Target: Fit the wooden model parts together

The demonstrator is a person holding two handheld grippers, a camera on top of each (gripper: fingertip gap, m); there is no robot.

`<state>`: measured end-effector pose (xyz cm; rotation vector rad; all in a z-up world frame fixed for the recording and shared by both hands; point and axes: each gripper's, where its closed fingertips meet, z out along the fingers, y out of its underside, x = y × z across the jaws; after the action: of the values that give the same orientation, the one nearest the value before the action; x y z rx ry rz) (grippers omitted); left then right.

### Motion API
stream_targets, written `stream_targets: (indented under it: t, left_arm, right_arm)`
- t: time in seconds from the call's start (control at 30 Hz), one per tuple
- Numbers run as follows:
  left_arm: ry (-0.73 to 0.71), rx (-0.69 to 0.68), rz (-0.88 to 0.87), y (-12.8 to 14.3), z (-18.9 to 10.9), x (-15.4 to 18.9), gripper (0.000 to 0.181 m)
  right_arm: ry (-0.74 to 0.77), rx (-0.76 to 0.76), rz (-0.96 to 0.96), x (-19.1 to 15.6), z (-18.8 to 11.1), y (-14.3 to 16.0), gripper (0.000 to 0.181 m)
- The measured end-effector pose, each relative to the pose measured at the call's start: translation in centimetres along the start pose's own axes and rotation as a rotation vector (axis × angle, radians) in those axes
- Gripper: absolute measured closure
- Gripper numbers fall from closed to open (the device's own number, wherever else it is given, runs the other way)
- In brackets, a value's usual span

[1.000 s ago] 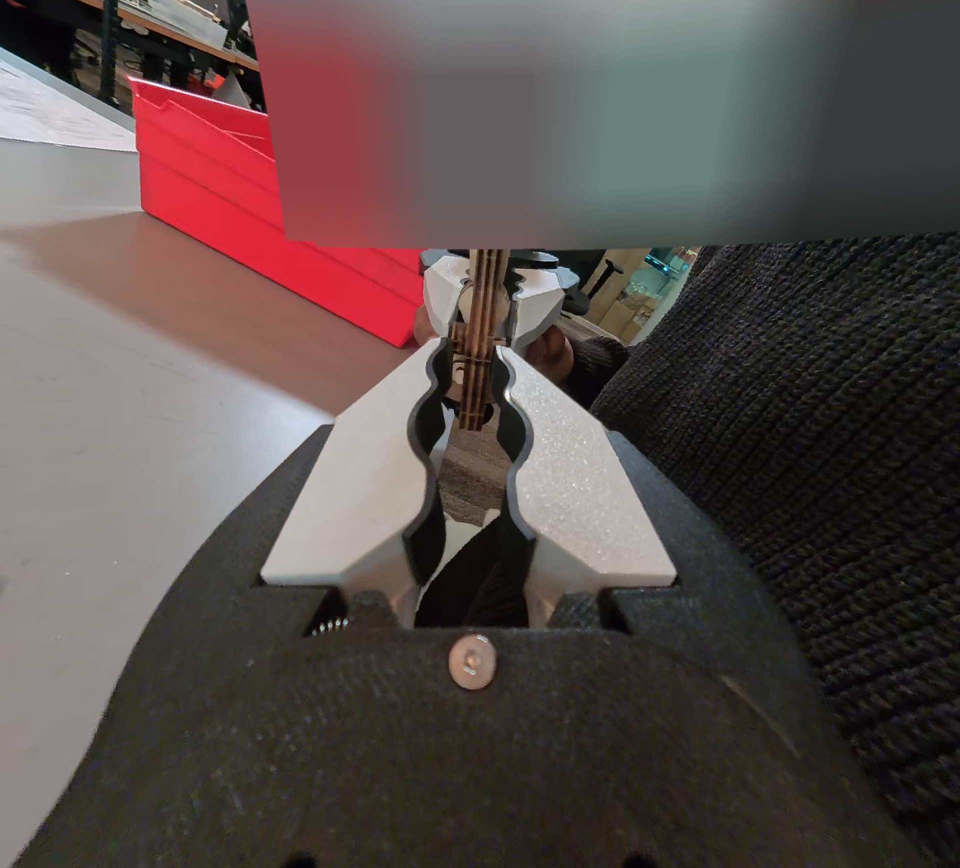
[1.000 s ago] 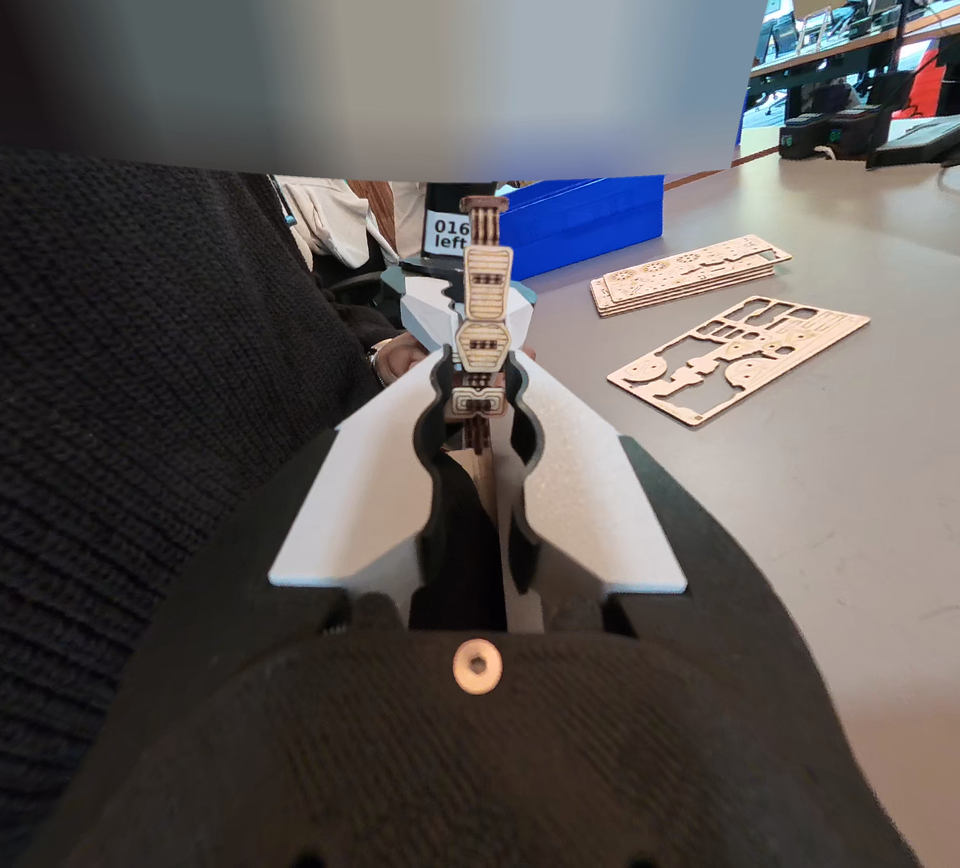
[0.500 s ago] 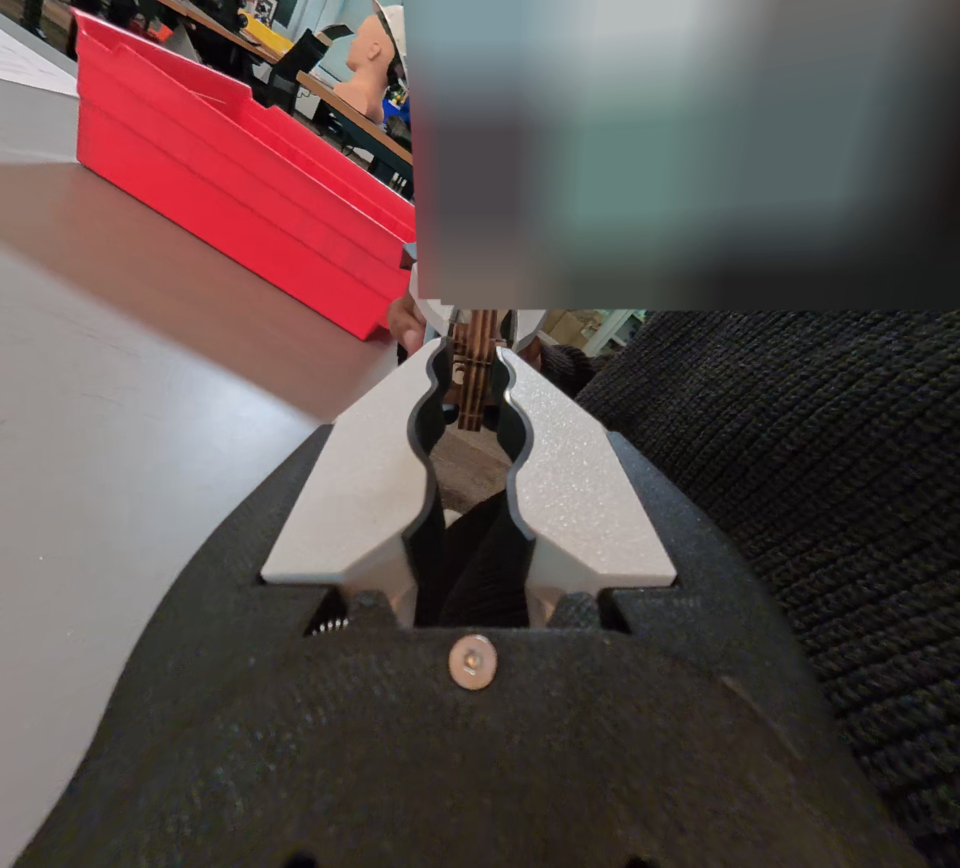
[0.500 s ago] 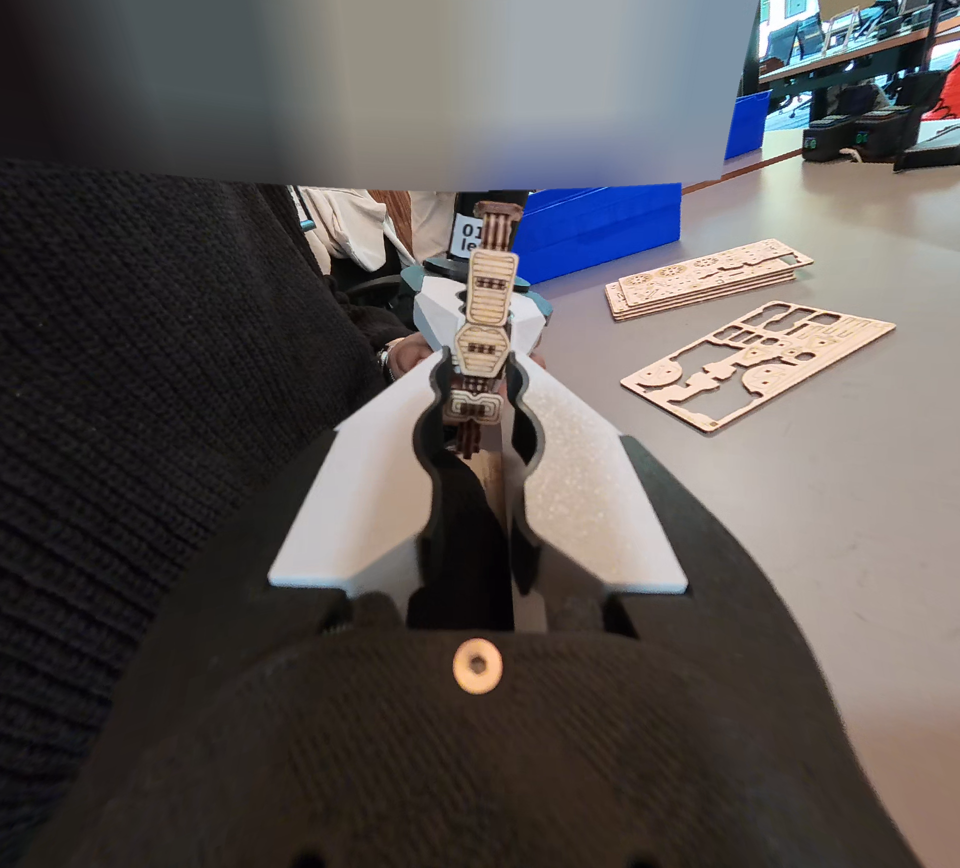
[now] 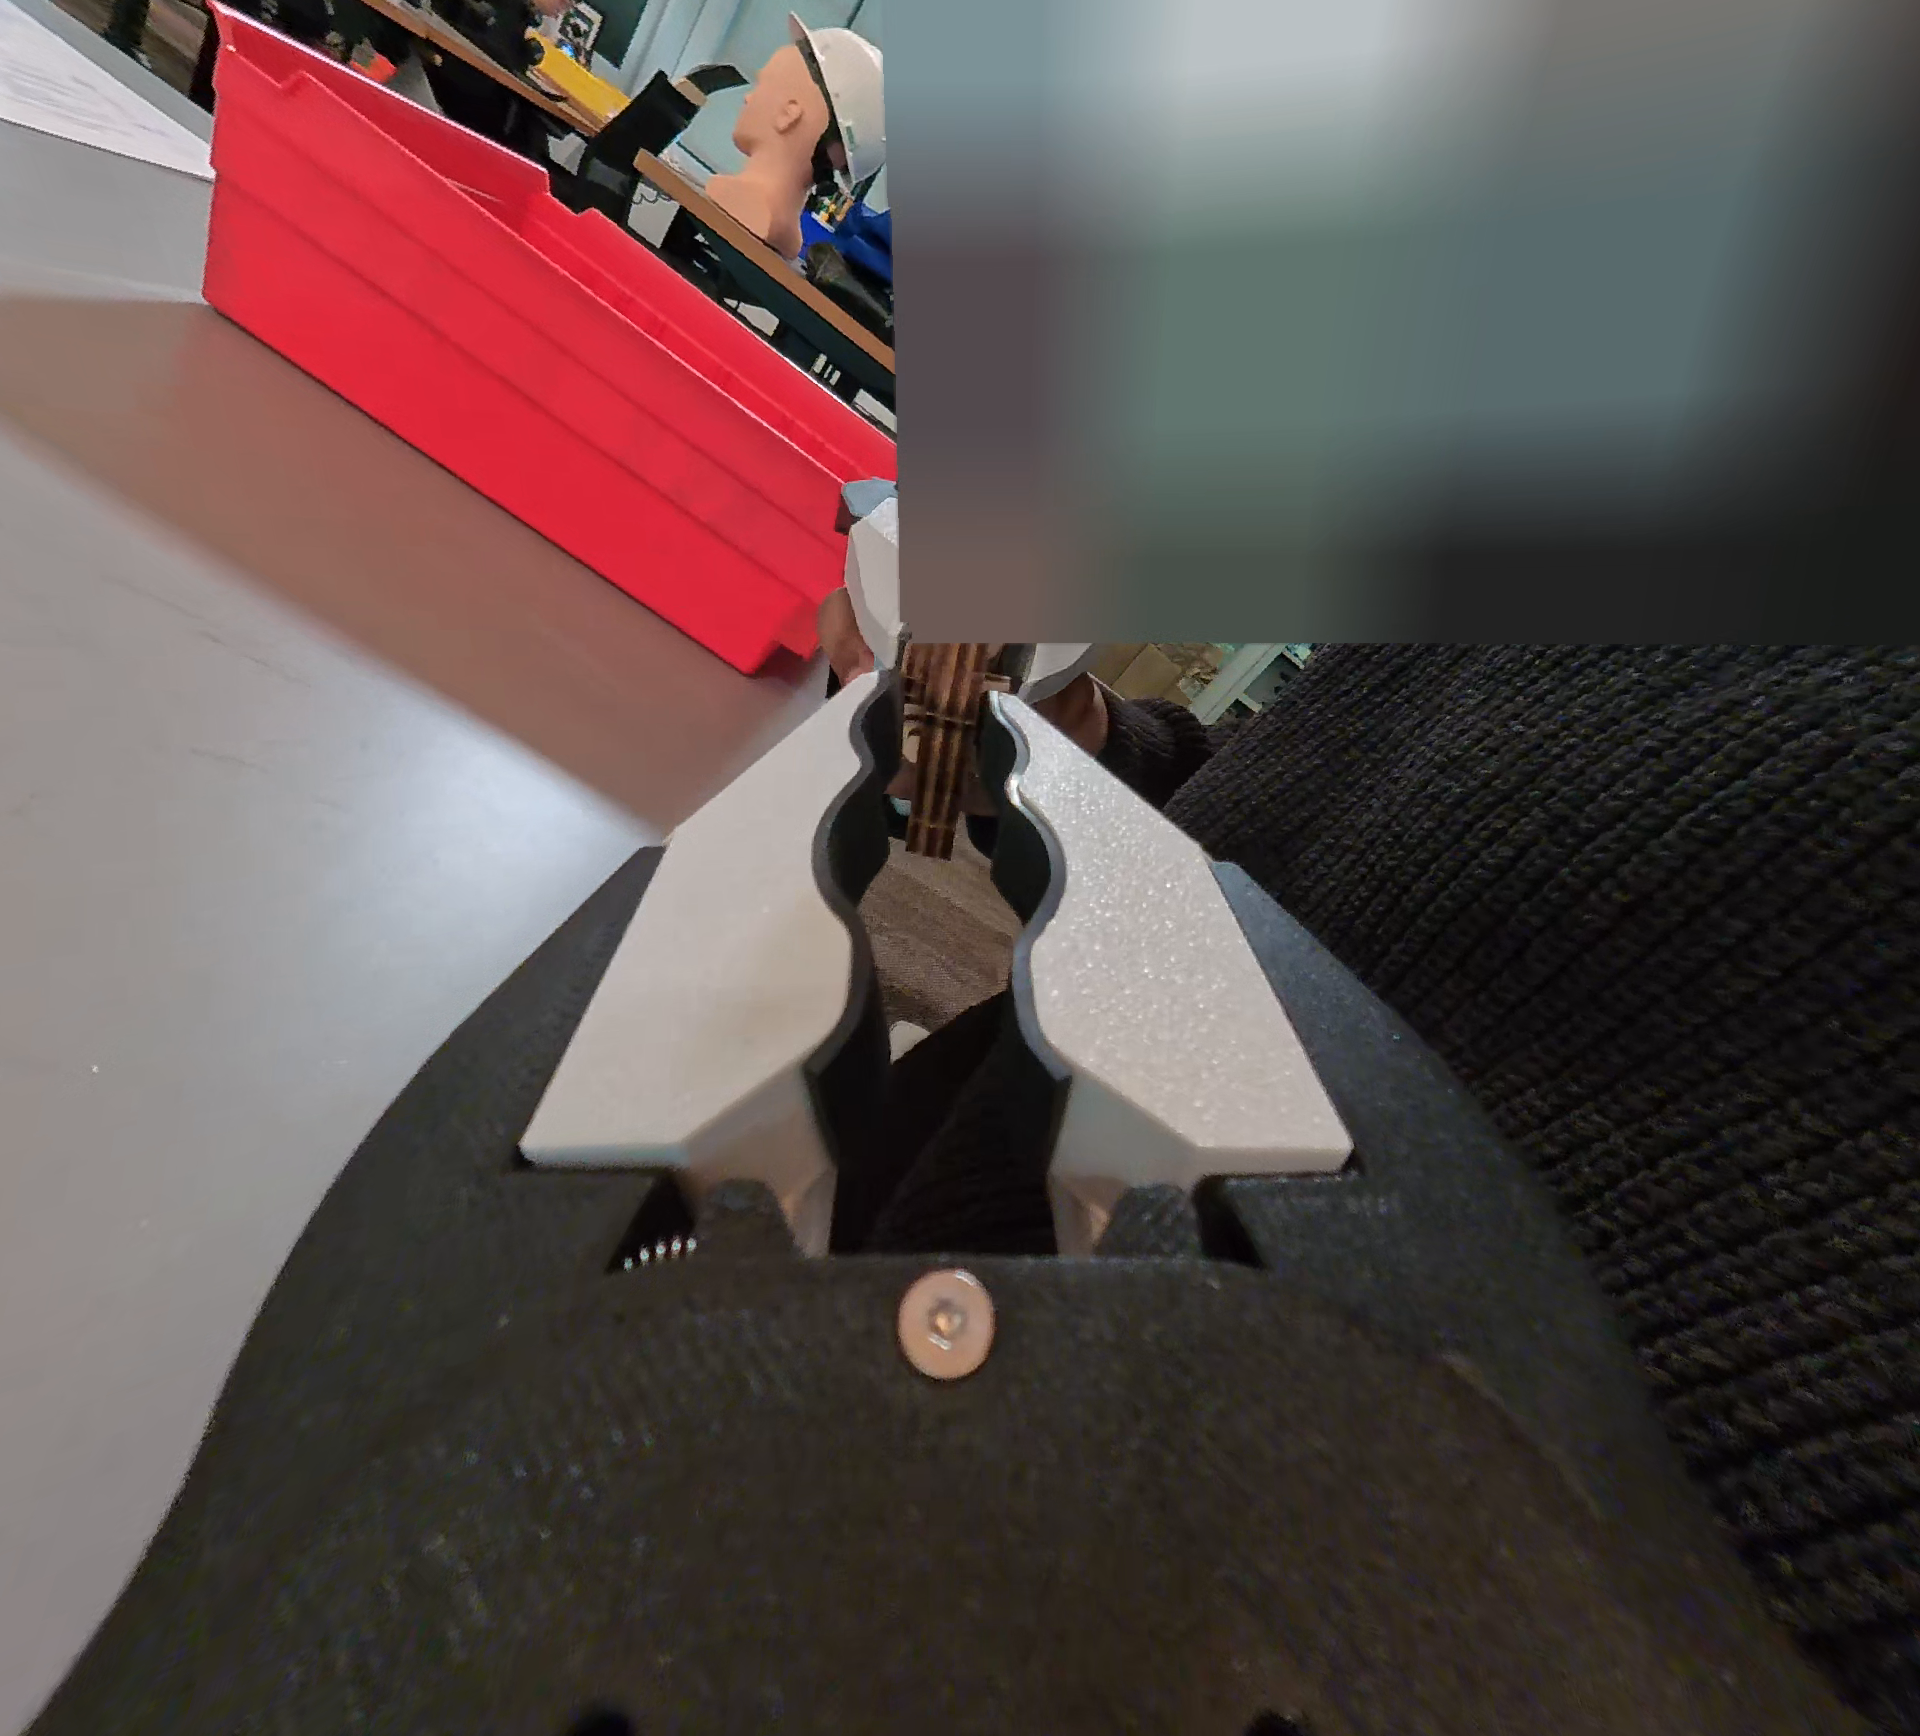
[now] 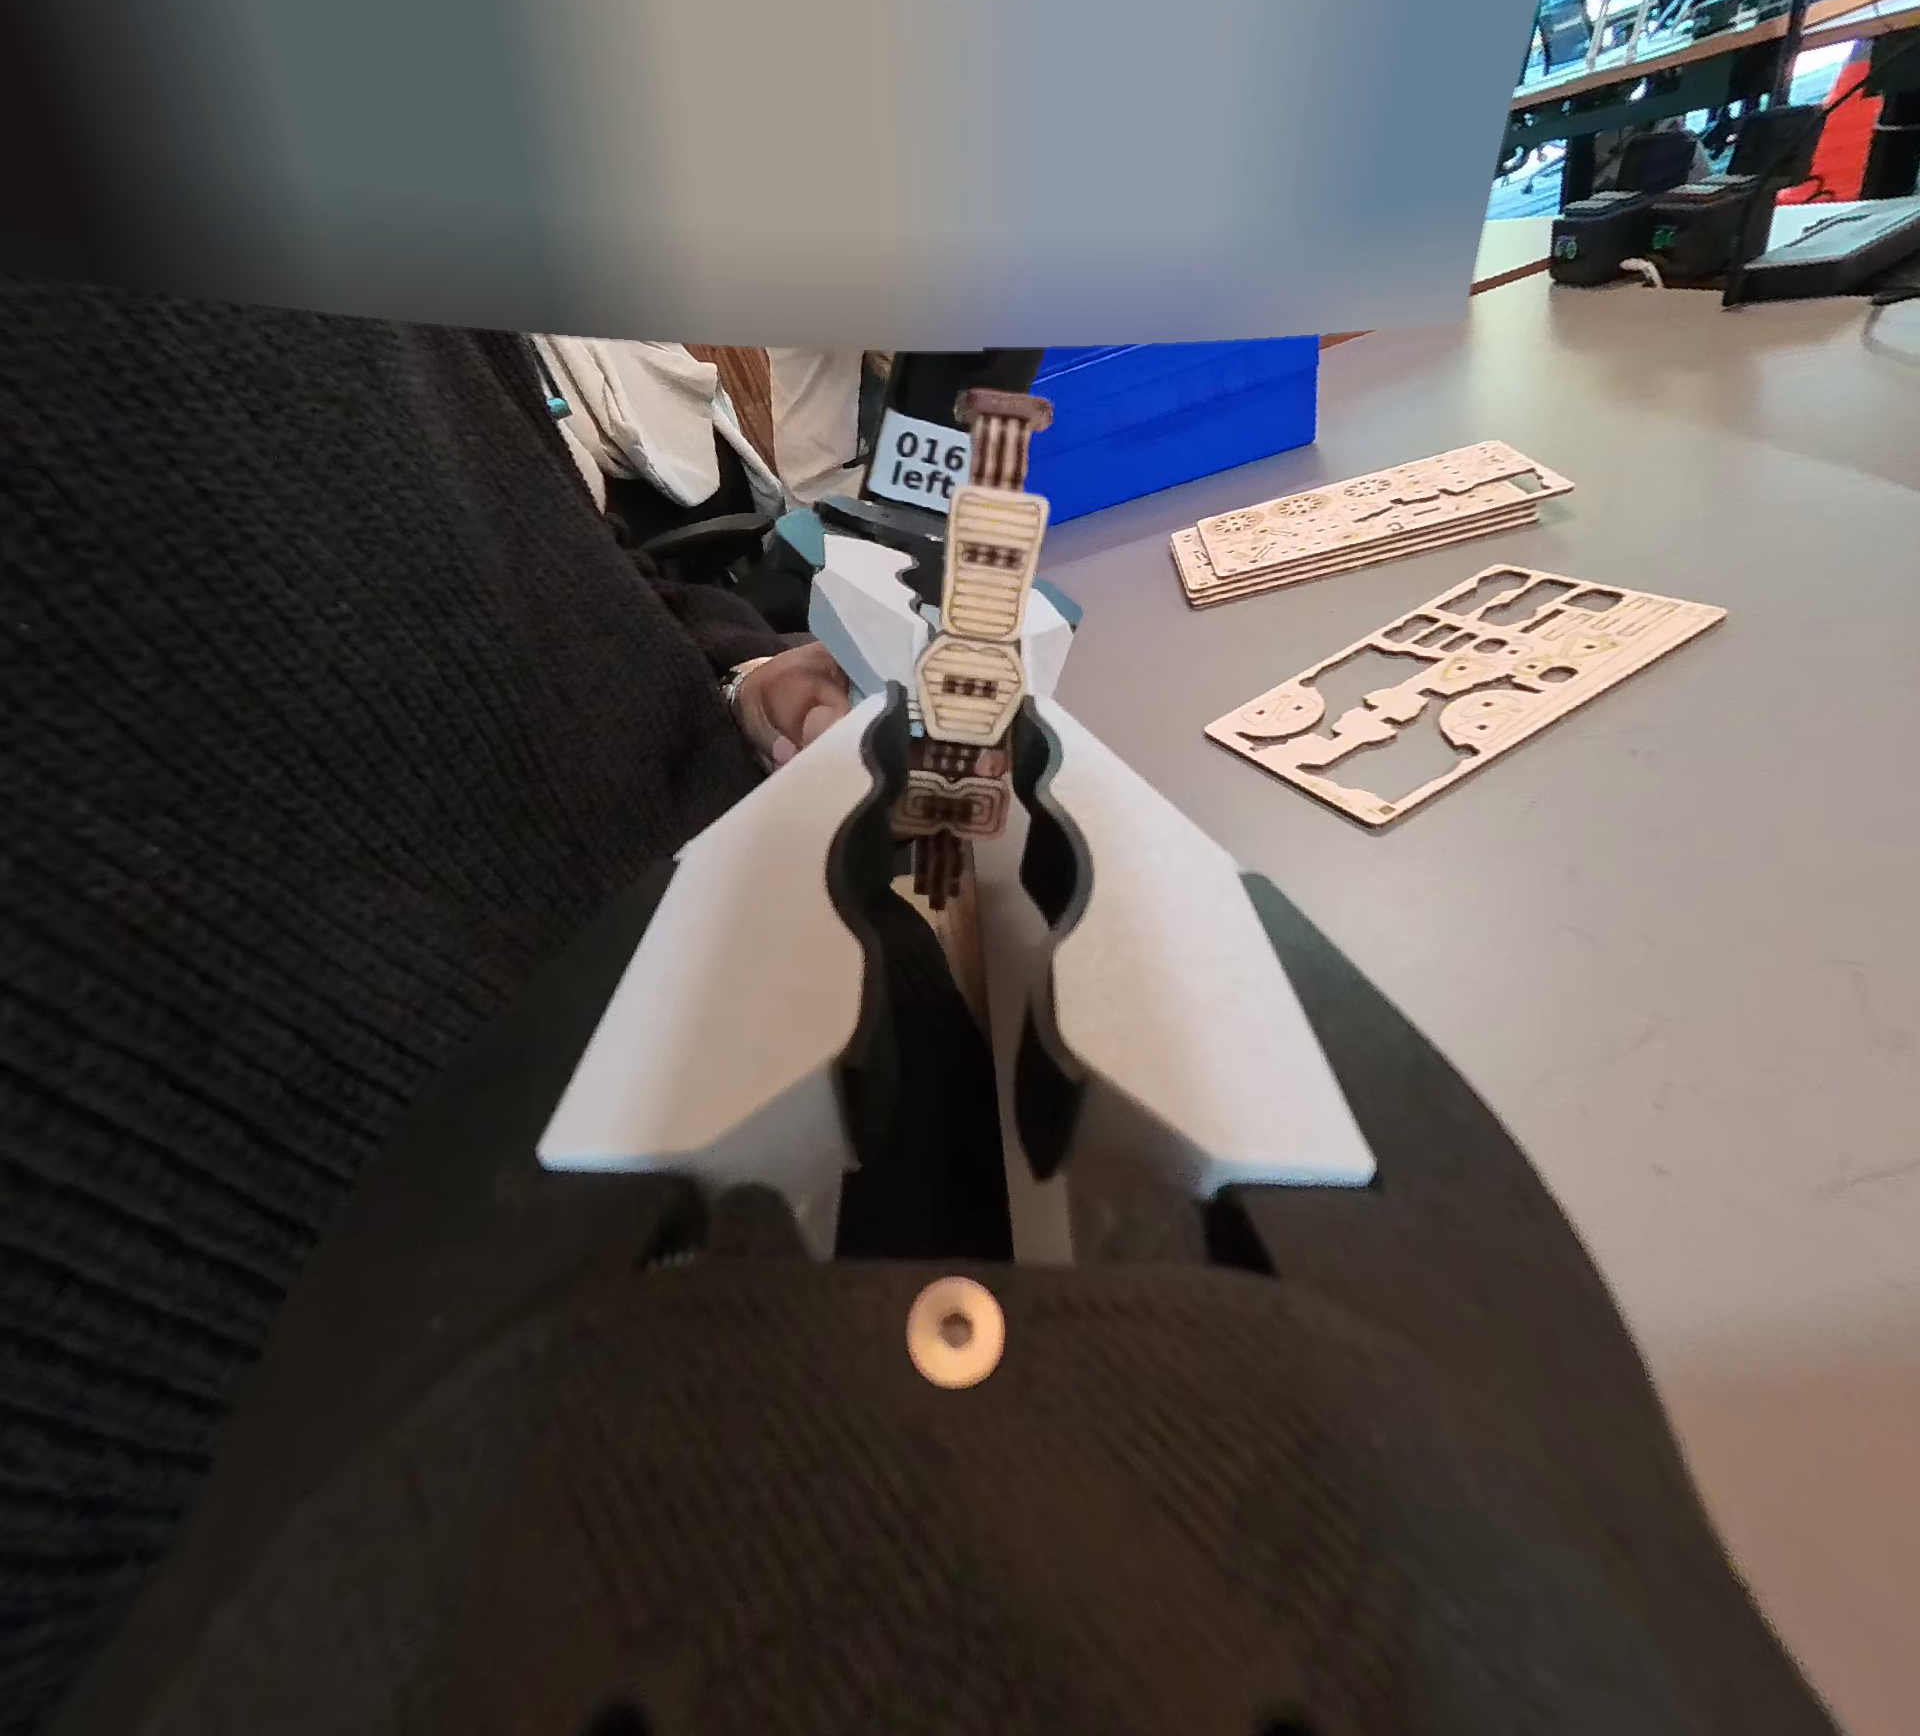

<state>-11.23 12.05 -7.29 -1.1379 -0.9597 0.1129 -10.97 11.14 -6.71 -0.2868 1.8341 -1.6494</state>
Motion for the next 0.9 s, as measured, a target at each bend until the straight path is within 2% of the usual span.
stream_targets:
  t: [0.37,0.53,0.9]
  left_arm:
    - [-0.054,-0.006,0.083,-0.01,0.04,-0.19,0.166]
    - [0.013,0.036,-0.062,-0.37,-0.06,-0.44,0.168]
    - [0.061,0.055,-0.125,-0.43,-0.13,-0.35,0.166]
  right_arm:
    - [-0.005,0.000,0.060,0.26,-0.01,0.17,0.161]
    - [-0.009,0.019,0.091,0.53,0.11,-0.02,0.160]
    - [-0.082,0.069,0.265,0.57,0.14,-0.09,0.161]
